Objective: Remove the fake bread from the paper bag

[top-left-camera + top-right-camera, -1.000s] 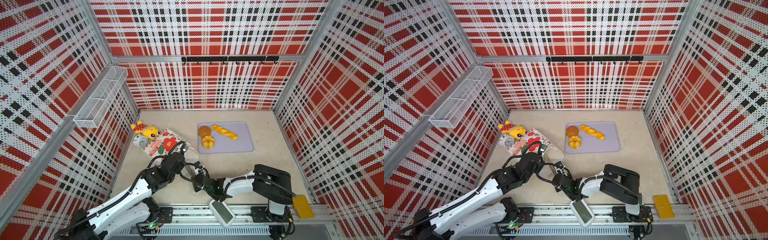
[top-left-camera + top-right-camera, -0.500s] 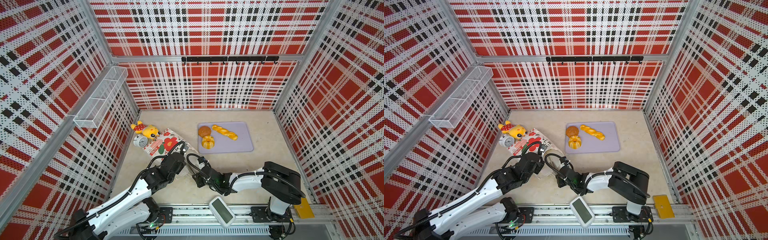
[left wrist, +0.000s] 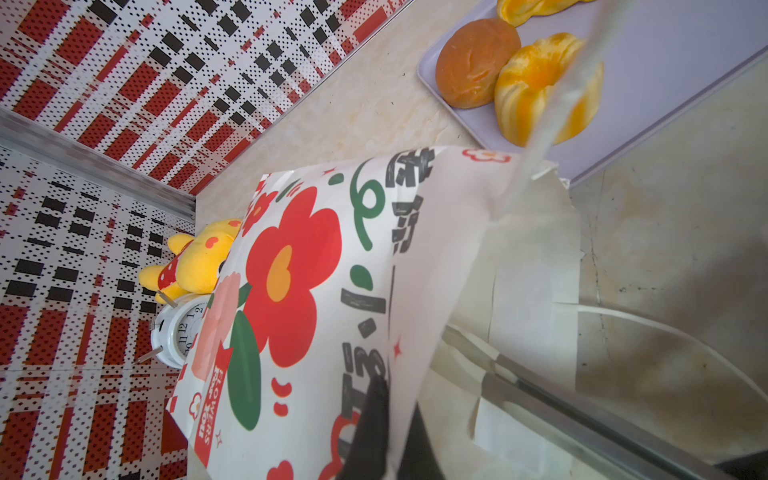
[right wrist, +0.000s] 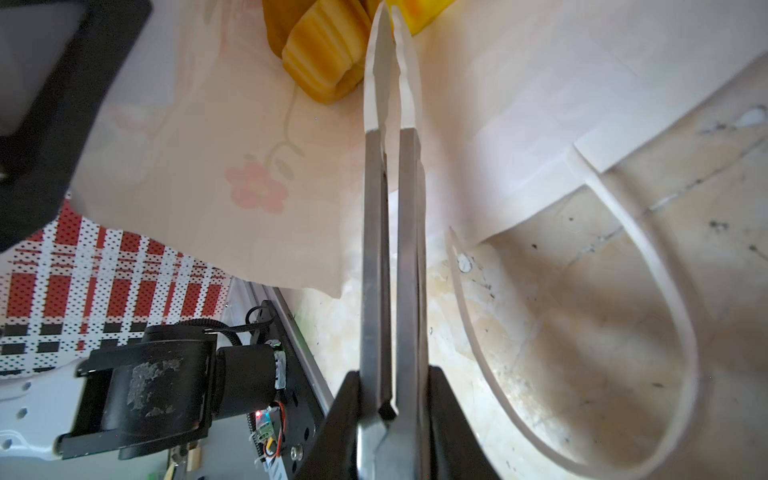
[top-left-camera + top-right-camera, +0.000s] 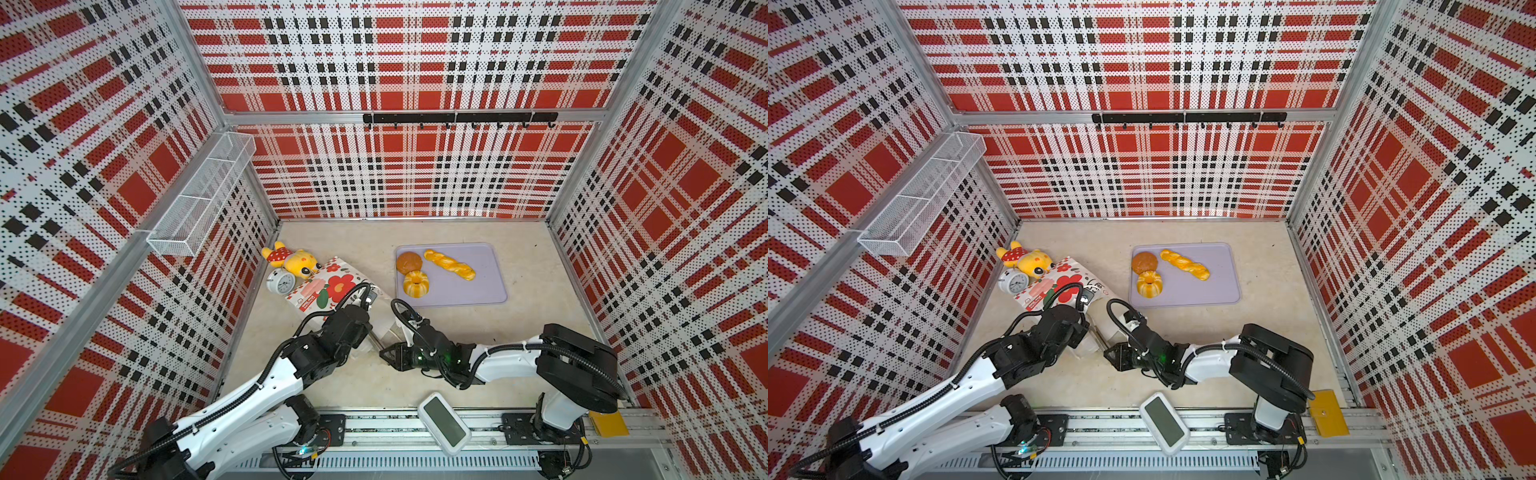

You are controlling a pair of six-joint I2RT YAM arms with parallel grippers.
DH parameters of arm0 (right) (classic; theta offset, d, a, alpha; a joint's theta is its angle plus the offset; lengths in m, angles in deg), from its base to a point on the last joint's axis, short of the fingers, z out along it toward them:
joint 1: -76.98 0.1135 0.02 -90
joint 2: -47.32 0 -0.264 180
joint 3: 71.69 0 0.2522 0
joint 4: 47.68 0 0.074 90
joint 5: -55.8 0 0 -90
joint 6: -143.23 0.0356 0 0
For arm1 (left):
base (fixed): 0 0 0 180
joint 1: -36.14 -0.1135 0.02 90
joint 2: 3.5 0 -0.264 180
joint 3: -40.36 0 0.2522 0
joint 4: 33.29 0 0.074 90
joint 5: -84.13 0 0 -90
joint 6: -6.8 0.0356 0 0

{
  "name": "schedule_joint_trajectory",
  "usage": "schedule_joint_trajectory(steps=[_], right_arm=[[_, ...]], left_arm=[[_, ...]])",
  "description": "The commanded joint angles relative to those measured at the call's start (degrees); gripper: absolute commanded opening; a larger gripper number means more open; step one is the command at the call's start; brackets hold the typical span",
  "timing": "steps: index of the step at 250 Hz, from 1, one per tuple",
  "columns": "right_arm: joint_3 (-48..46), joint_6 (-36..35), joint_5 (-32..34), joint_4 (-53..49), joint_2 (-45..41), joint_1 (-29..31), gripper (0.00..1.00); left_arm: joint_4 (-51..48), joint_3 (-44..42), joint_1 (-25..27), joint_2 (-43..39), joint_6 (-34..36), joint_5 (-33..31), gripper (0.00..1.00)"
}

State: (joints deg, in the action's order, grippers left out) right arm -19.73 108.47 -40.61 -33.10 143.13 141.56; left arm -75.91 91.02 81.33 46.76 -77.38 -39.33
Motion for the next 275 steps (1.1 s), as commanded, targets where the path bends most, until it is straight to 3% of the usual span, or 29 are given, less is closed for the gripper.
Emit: schedule_joint_trajectory(steps=[1,62,126,168,275], right_arm=[[0.07,2.91,-2.54,6.42,-2.31,-0.42,0.20],[3.28,2.21,-3.25,0.60,-2.00,-0.67,0.28],[2.59,7.18,-4.60,7.72,0.29,-1.64,0.36],[1.53,9.63,-5.97,12.19,1.30,-2.31,0.36],[6.40,7.87,-8.24,9.95,5.80,-3.27,0.42]], left_arm=[[0.47,0.47,0.34,-0.43,-0.99,-0.65,0.00],[0.46,0.45,0.45,-0.24,-0.92,-0.65,0.00],[0.30,0.45,0.48,-0.32,-1.00,-0.65,0.00],[0.30,0.45,0.52,-0.34,-0.99,-0.65,0.00],[0.38,0.45,0.57,-0.02,-1.05,-0.47,0.00]])
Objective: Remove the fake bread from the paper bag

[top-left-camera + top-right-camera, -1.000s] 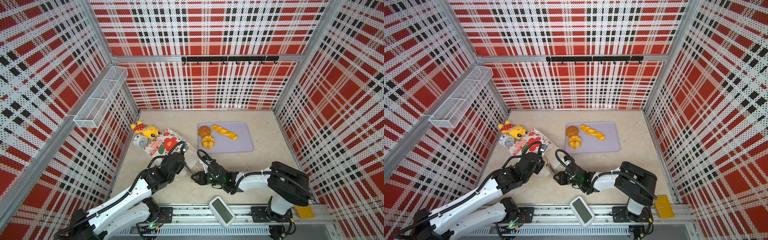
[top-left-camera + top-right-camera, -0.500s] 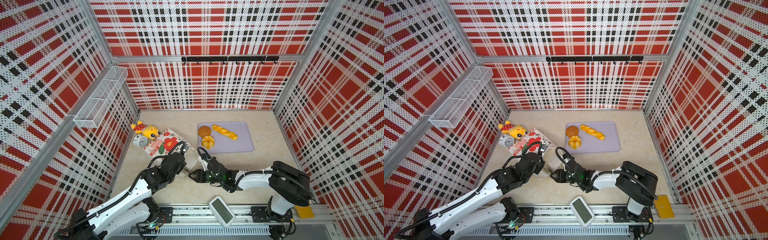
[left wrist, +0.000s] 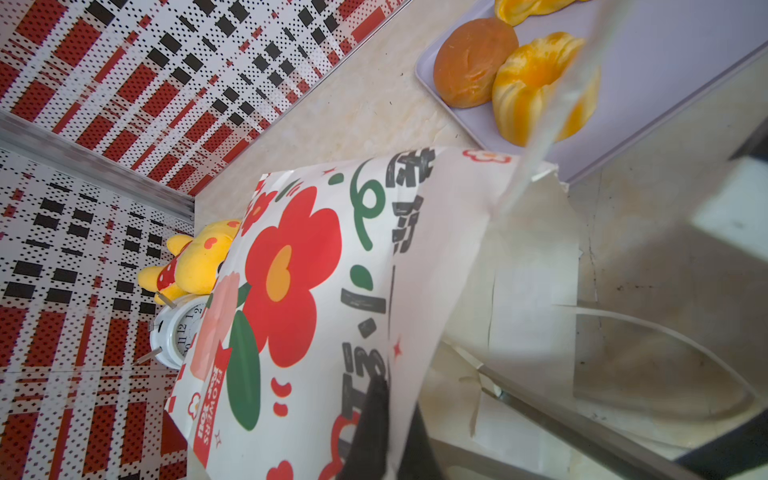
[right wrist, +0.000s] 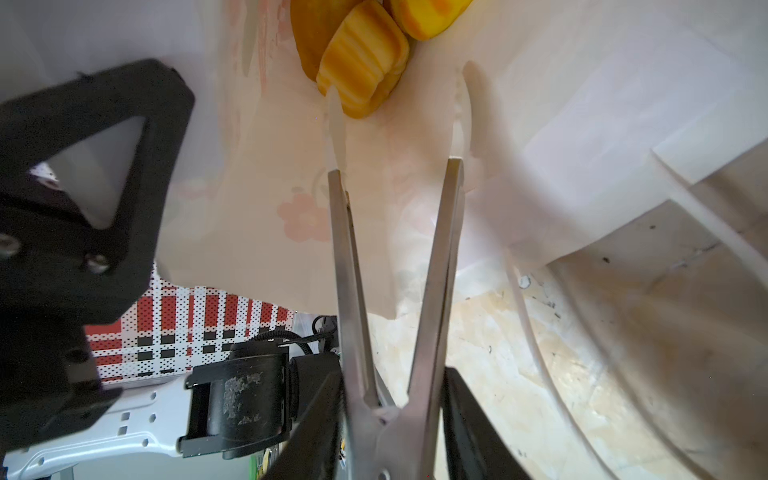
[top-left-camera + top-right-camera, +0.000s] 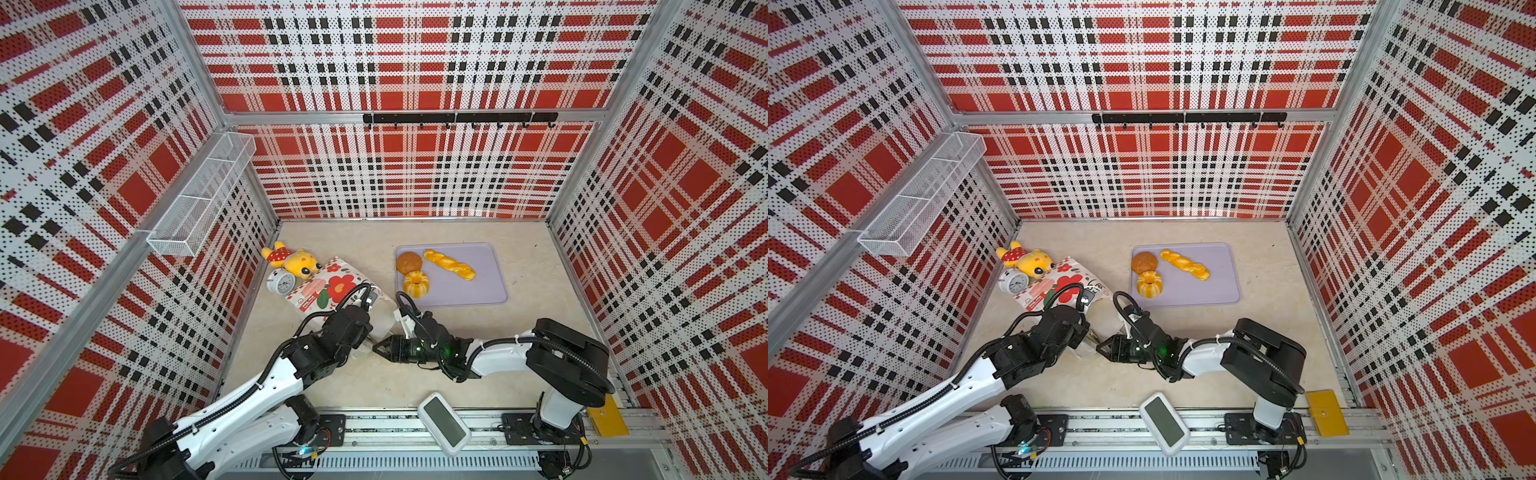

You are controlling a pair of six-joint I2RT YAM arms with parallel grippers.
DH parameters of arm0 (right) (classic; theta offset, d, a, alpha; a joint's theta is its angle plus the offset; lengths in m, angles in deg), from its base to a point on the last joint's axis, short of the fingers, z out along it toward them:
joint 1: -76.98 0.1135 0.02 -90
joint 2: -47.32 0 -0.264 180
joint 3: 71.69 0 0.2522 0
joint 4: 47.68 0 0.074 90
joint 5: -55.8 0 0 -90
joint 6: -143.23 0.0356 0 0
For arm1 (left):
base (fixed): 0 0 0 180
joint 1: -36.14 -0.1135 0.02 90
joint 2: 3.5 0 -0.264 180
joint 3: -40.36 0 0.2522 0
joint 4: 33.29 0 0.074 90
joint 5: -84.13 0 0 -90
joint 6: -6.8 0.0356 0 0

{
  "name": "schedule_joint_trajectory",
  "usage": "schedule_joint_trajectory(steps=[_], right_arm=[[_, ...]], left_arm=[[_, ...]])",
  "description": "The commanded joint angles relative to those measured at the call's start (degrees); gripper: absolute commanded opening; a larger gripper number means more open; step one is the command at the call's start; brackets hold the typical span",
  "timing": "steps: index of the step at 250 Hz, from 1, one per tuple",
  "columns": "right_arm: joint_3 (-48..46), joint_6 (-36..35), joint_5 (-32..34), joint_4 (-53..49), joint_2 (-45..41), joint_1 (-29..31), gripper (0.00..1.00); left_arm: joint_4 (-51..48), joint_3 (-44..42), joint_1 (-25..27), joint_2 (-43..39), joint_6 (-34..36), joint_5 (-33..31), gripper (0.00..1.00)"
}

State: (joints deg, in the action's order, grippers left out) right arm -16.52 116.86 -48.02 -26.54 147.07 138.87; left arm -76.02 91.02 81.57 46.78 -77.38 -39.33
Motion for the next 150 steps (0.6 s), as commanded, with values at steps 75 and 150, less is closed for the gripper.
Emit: schedule_joint_trajectory(steps=[75,150], right_arm=[[4.68,-0.88,-2.61,4.39,3.42,-1.15,0.44],[-4.24,-32.82,23.14,13.55,3.22,7.98,0.74]], left_arm=[[0.42,0.45,0.27,0.09,-1.00,-0.39,0.00],[0.75,0.60,0.28,0.51,-0.77,-0.64,0.00]])
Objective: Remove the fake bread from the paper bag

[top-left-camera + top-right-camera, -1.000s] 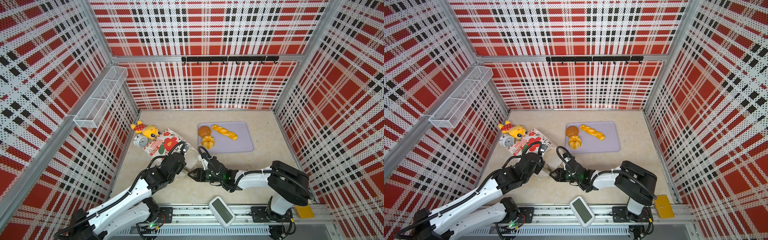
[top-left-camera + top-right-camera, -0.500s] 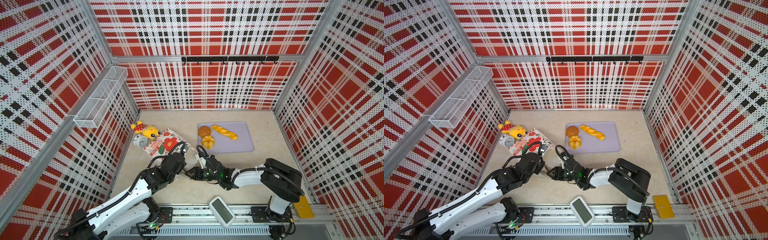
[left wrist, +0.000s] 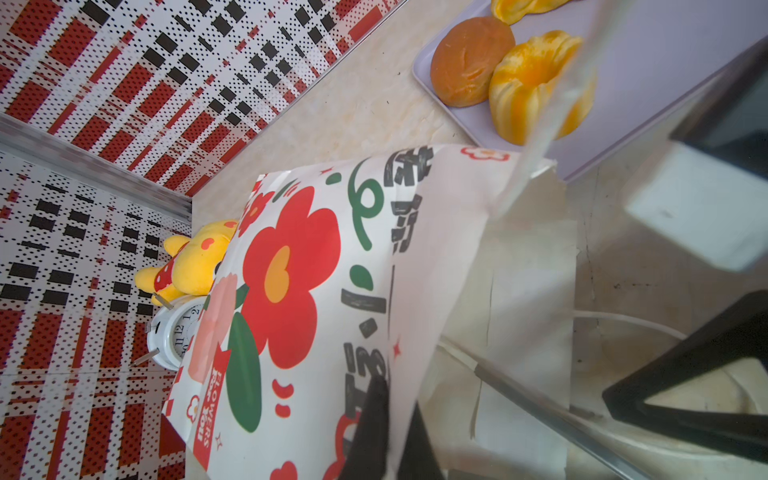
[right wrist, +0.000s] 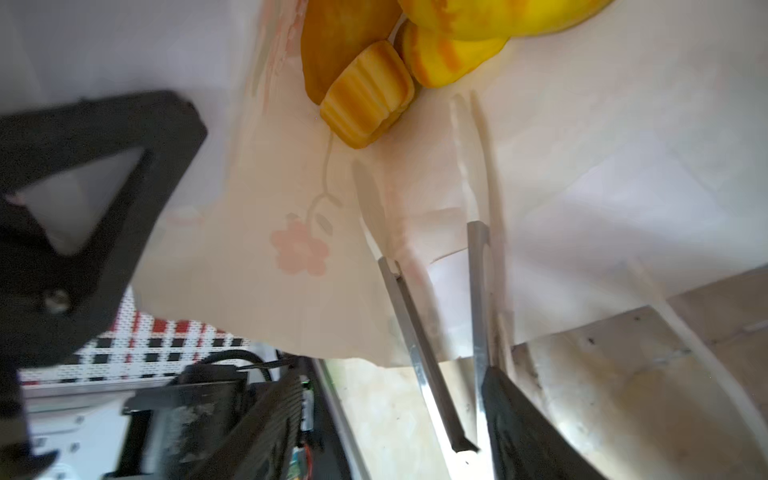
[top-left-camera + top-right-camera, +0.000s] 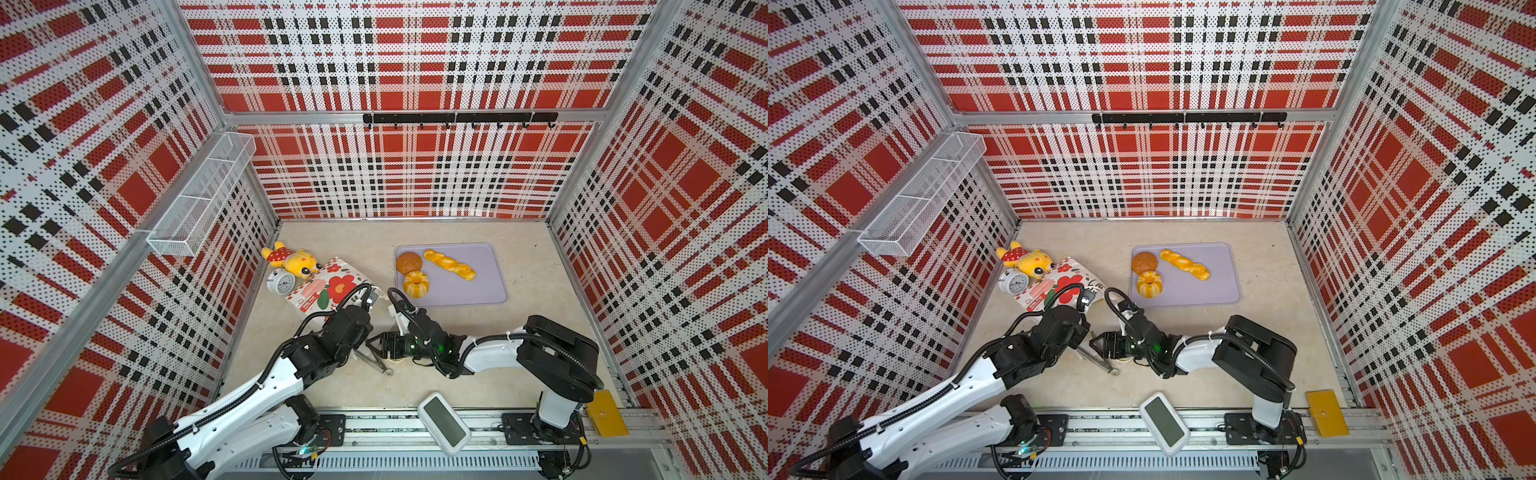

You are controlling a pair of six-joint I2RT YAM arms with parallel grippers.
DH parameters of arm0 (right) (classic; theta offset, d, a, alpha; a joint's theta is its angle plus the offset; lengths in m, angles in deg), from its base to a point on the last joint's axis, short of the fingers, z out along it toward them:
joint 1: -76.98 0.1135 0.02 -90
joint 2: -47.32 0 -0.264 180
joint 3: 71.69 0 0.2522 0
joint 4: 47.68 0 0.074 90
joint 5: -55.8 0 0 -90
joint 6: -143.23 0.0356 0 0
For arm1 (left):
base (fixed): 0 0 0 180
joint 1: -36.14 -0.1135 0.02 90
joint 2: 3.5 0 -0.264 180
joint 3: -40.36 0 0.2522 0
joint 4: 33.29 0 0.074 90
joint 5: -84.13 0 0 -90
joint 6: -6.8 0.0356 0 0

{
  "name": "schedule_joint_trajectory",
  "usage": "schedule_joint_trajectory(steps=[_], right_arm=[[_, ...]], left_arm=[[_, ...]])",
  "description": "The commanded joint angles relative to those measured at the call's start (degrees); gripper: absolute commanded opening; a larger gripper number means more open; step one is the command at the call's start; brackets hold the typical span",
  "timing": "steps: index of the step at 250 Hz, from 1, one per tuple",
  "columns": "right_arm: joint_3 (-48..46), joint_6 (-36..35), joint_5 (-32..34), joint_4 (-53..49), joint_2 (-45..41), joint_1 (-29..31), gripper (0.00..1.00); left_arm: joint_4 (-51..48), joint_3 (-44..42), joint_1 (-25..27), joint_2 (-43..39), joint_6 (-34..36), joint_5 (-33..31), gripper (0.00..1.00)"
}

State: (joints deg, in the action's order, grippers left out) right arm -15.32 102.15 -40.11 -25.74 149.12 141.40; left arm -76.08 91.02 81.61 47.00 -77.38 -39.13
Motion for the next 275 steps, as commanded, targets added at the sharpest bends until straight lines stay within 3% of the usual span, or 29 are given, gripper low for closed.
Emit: schedule_joint_trajectory(steps=[1,15,25,40,71,107,189,275], right_arm=[[-5.70,-18.45,15.58,13.66,1.49,5.67,0.74],[-8.81,-21.45,19.56,26.95,6.31,7.92,0.78],[-9.91,-25.16,20.80,36.90,10.42,9.43,1.00],[-9.74,-30.35,24.26,45.70,15.23,11.89,1.00],[-5.50,-33.69,23.01,37.58,15.42,12.22,1.00],[-6.80,-34.23,26.29,36.58,15.04,12.05,0.99],[-2.92,-33.29,24.11,14.59,10.19,9.93,0.79],[5.16,-35.39,20.68,4.16,15.69,9.69,0.78]], left_arm=[[0.82,0.61,0.23,0.30,-0.75,-0.84,0.00],[0.71,0.65,0.23,0.37,-0.89,-0.76,0.00],[0.66,0.62,0.23,0.30,-0.89,-0.67,0.00],[0.63,0.62,0.23,0.22,-0.89,-0.74,0.00],[0.67,0.71,0.25,0.30,-0.92,-0.78,0.00],[0.69,0.71,0.28,0.30,-0.99,-0.76,0.00],[0.95,0.82,-0.09,0.48,-0.90,-0.32,0.00],[1.86,1.24,-2.77,1.33,-0.73,2.26,0.00]])
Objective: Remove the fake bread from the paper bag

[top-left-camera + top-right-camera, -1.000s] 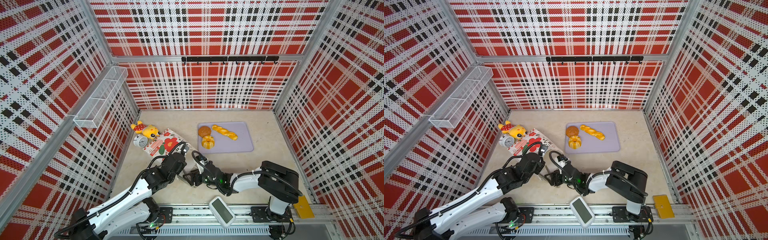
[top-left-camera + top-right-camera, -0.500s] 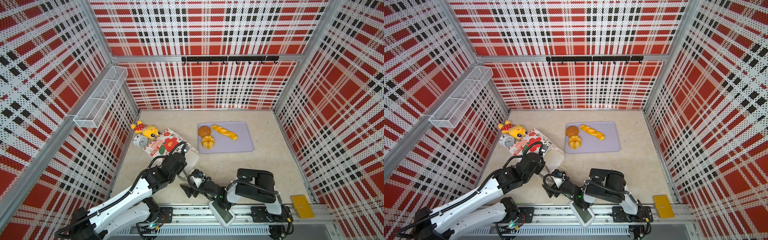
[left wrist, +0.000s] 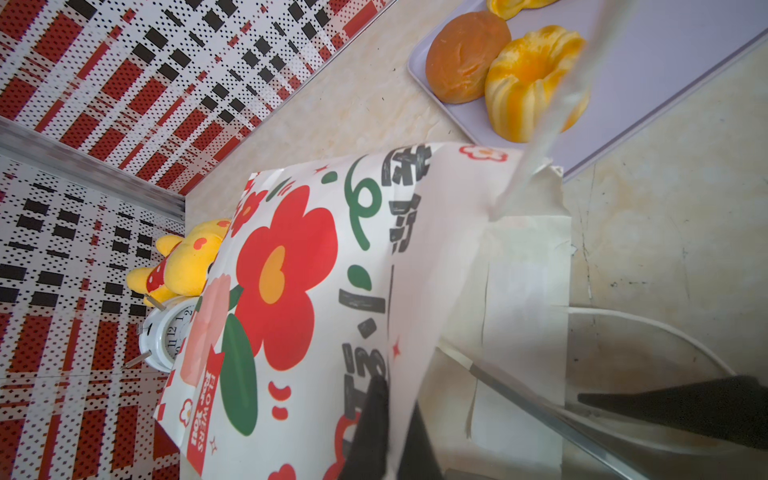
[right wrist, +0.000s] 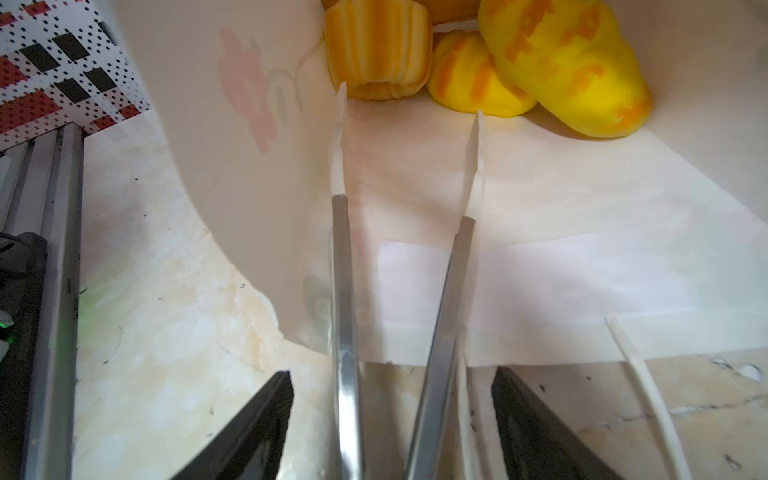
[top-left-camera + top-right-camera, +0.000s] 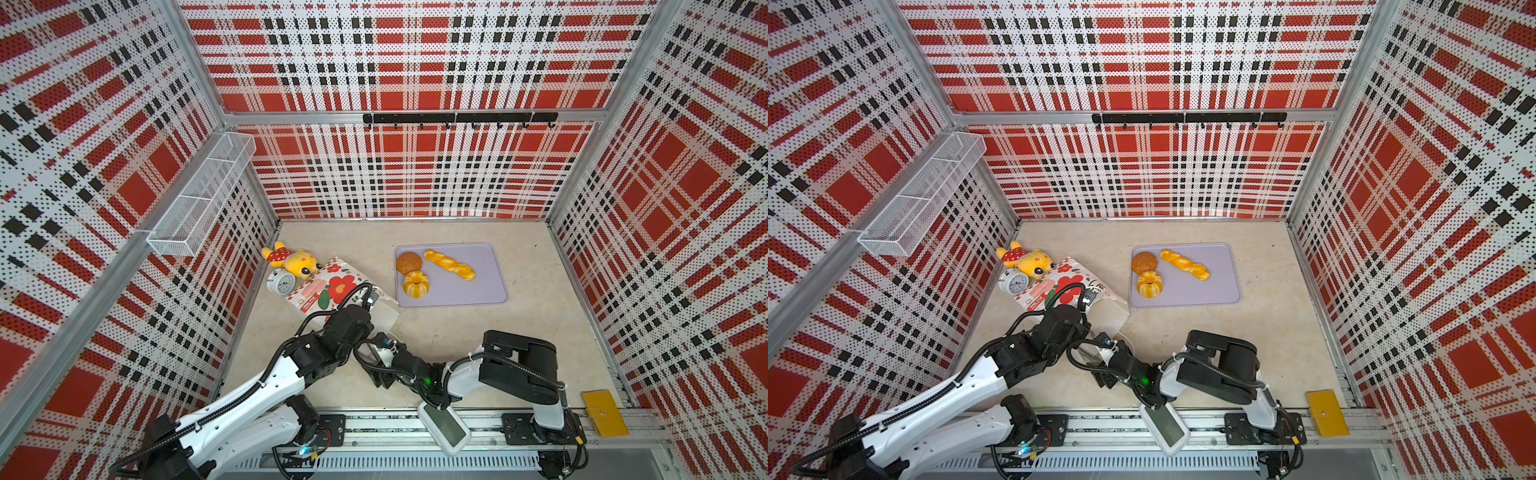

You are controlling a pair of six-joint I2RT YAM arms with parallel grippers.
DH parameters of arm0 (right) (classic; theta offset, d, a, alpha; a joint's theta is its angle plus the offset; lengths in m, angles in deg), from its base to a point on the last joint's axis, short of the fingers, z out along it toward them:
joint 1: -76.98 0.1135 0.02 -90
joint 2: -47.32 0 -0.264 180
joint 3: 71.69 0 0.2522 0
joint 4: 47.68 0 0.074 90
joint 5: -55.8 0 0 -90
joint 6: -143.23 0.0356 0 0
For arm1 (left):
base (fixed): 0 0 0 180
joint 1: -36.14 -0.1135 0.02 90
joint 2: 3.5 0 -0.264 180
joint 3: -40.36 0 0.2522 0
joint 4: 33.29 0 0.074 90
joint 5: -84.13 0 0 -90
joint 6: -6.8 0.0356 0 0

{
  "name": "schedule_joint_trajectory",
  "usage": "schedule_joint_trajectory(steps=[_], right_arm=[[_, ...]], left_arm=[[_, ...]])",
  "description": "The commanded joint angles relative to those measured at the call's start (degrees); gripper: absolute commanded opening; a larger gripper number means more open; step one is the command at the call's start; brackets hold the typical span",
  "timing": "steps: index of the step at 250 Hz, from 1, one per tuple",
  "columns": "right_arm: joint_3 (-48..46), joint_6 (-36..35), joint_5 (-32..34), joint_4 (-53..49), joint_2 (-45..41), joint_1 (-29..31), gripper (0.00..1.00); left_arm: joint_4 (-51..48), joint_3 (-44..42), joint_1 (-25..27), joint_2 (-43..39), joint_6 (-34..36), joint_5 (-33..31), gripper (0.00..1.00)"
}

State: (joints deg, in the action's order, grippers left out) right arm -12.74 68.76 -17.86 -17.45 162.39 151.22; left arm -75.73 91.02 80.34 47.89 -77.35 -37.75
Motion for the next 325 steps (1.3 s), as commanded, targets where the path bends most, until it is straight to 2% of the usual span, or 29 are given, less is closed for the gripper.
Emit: schedule_joint_trajectory(steps=[1,40,57,82,129,168,196,208,221,253,290,311,317,325], right_arm=[[2.60,-2.00,-1.53,-4.19,2.48,-0.13,0.78],[1.99,-1.86,0.22,-4.92,2.02,-0.93,0.68],[0.53,-1.45,1.47,-4.74,0.27,-1.28,0.53],[-2.51,0.08,2.16,-2.94,-2.95,-2.28,0.41],[-5.88,1.60,0.85,-3.02,-10.24,-3.44,0.30],[-7.26,1.59,-3.17,-5.41,-15.86,-4.26,0.29],[-6.99,4.76,-5.48,-10.28,-19.34,-5.31,0.26],[-6.50,7.19,-5.53,-13.16,-20.75,-5.82,0.24],[-6.05,9.65,-9.02,-15.77,-22.16,-6.79,0.22],[-5.70,21.14,-13.96,-19.63,-24.65,-8.23,0.17],[-6.68,33.22,-19.67,-12.62,-23.83,-8.32,0.12],[-7.68,39.76,-21.68,-5.15,-21.73,-8.40,0.10],[-8.22,42.01,-21.61,-2.75,-21.05,-8.49,0.00],[-8.98,44.93,-21.65,1.19,-19.94,-8.57,0.00]], left_arm=[[1.47,1.28,-1.50,0.49,-0.75,0.95,0.00],[1.79,1.50,-2.33,0.56,-0.84,1.99,0.00],[1.88,1.59,-2.39,0.66,-0.91,2.21,0.00],[1.95,1.68,-2.56,0.77,-0.92,2.42,0.00],[1.57,1.51,-2.51,0.35,-1.10,2.43,0.00],[1.43,1.27,-2.40,0.02,-1.10,2.26,0.00],[1.34,1.33,-2.31,0.11,-1.10,2.17,0.00],[1.35,1.33,-2.16,0.11,-1.06,2.12,0.00],[1.35,1.33,-2.15,0.03,-1.15,2.04,0.00],[1.64,1.20,-1.96,-0.30,-1.15,2.04,0.00],[2.36,1.15,-1.96,-0.67,-1.08,2.43,0.00],[2.49,1.19,-1.90,-0.60,-1.17,2.52,0.00],[2.50,1.23,-1.91,-0.60,-1.19,2.60,0.00],[2.41,1.16,-1.86,-0.59,-1.24,2.69,0.00]])
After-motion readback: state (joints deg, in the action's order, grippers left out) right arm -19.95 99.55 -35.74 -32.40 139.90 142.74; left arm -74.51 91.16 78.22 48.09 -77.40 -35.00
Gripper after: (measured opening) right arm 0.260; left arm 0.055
